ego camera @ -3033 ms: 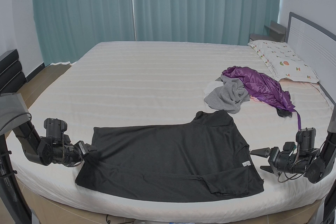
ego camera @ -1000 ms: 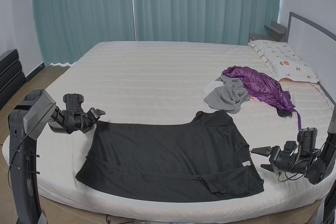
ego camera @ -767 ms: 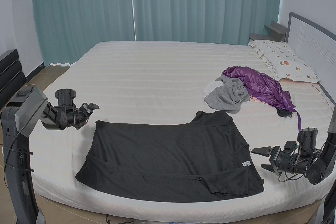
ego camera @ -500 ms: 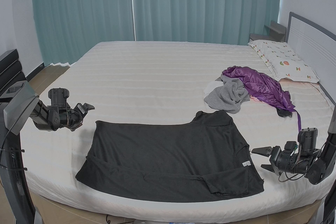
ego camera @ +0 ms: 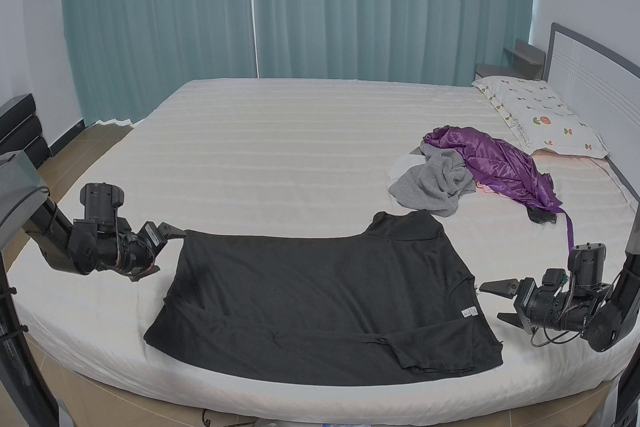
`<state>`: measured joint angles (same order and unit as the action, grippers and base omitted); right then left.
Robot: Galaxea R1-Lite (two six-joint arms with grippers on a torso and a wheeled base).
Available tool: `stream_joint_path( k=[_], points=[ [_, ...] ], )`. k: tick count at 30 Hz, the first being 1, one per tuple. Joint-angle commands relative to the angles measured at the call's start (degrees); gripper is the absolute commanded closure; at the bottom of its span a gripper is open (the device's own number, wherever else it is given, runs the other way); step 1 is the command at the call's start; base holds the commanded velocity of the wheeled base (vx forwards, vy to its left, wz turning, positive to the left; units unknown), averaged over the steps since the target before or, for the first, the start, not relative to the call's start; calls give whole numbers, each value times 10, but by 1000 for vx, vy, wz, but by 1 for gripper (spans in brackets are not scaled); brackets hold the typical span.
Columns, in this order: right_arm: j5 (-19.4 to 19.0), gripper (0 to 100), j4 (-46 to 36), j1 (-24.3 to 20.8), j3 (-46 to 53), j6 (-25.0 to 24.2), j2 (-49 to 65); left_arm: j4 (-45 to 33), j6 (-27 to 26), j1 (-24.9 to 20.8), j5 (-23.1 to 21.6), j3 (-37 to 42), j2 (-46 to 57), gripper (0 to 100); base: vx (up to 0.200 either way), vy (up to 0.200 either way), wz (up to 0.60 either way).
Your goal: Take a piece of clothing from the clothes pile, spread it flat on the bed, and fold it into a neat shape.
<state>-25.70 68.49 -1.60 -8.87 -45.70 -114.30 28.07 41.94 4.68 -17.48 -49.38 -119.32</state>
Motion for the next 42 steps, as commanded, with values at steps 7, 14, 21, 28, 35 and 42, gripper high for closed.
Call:
stream_joint_path(
  k=[7,14,21,28,35,42],
  points=[
    [-1,0,1,-5,5,1,1,0,-45,-70,-2,112,44,0,0,0,0],
    [-1,0,1,-5,5,3,-1,0,-64,-65,7,119,31,0,0,0,0],
    [-1,0,1,-5,5,4,0,0,-65,-53,39,119,37,0,0,0,0],
    [-1,0,1,-5,5,4,0,1,-106,-29,23,119,17,0,0,0,0],
    [-1,0,1,-6,5,4,-1,1,-113,-19,-2,111,-6,0,0,0,0],
    [-1,0,1,-5,5,4,-4,1,-113,-19,-1,98,-21,100,0,0,0]
  ],
)
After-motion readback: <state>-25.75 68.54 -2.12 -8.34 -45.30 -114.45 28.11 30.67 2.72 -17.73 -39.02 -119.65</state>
